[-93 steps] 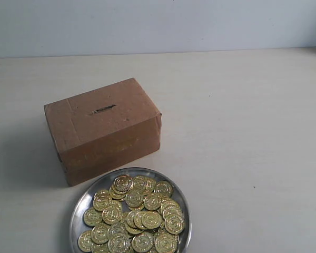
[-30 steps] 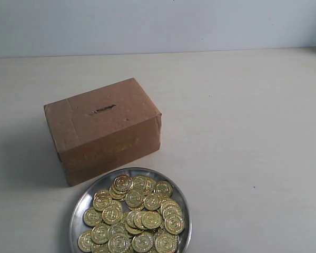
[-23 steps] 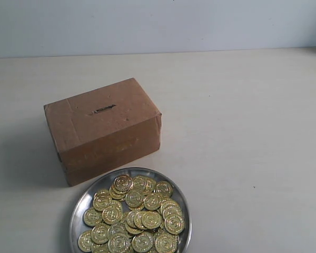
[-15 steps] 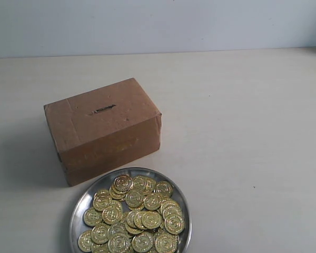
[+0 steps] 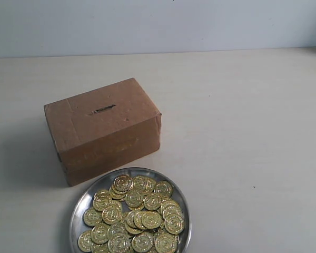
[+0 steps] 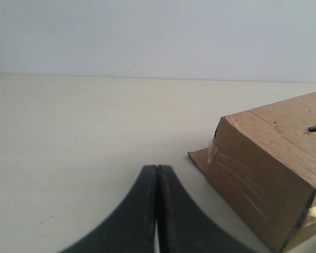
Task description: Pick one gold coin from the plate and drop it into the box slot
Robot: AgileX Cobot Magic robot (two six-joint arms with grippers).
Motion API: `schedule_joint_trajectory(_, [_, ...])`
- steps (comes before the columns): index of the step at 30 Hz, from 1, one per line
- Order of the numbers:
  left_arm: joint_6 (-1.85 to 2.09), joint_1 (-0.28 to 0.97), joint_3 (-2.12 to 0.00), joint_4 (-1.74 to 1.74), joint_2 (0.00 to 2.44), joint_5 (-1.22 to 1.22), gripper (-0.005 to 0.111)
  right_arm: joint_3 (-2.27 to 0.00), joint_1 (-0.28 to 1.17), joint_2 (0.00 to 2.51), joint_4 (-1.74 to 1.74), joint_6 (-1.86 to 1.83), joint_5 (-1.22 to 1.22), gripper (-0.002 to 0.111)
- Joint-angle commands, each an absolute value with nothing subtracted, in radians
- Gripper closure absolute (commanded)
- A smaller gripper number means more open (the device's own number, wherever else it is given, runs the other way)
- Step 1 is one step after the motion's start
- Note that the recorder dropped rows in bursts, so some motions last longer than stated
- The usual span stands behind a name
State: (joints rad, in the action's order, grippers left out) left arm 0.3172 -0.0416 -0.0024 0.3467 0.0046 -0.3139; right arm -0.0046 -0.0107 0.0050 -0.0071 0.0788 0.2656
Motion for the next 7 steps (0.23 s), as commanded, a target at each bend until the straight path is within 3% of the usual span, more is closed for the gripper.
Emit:
schedule_joint_trajectory(1, [0.316,-0.045,0.0,0.343,0.0,-0.311,0.107,0.0,-0.017,0.0,-0.007,0.08,0.26,0.108])
schedule_joint_trajectory(7, [0.316,-0.015,0.0,0.343,0.0,-0.311,0.107,0.0,-0.017,0.0,-0.007,0.08,0.26,0.108])
